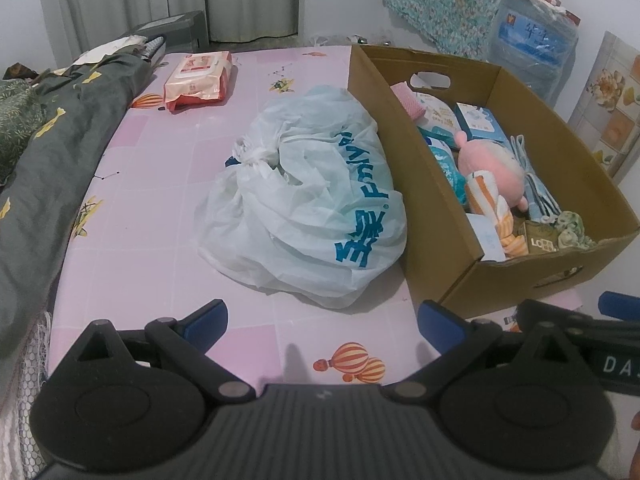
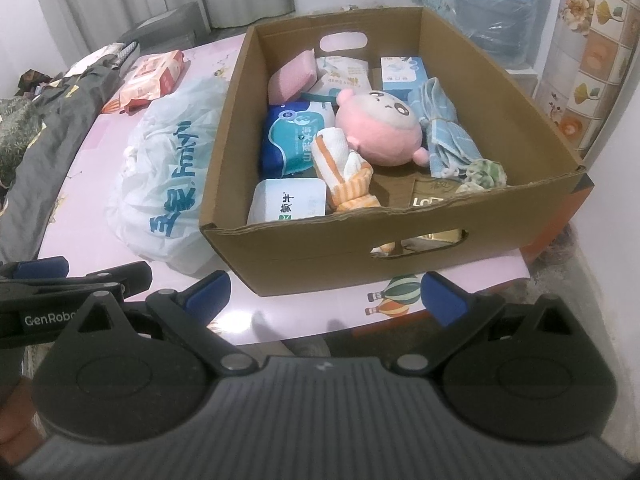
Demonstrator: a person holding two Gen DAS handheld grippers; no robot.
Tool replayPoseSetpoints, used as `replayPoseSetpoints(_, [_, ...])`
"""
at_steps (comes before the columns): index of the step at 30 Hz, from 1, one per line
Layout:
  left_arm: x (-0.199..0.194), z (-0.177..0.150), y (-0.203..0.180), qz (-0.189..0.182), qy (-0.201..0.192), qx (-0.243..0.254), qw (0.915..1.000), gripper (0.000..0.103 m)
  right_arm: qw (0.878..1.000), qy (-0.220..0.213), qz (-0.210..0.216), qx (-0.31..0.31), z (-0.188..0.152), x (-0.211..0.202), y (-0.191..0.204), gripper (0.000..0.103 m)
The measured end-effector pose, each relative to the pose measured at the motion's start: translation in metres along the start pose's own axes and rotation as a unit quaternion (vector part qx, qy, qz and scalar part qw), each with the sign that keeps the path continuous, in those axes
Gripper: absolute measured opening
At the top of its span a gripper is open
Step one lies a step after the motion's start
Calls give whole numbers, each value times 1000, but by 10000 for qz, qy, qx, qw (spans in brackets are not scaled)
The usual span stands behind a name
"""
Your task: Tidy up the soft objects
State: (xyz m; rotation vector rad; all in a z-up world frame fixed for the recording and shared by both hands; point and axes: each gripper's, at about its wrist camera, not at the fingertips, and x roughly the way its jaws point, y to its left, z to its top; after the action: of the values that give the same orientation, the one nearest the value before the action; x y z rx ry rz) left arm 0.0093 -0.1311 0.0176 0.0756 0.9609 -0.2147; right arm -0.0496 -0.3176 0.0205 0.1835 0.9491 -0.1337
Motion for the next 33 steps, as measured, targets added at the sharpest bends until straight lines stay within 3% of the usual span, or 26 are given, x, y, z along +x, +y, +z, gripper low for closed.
replayPoseSetpoints(33, [2,-1,1,-3,26,2,10000,102,10000,20,6,0,1,2,0,102])
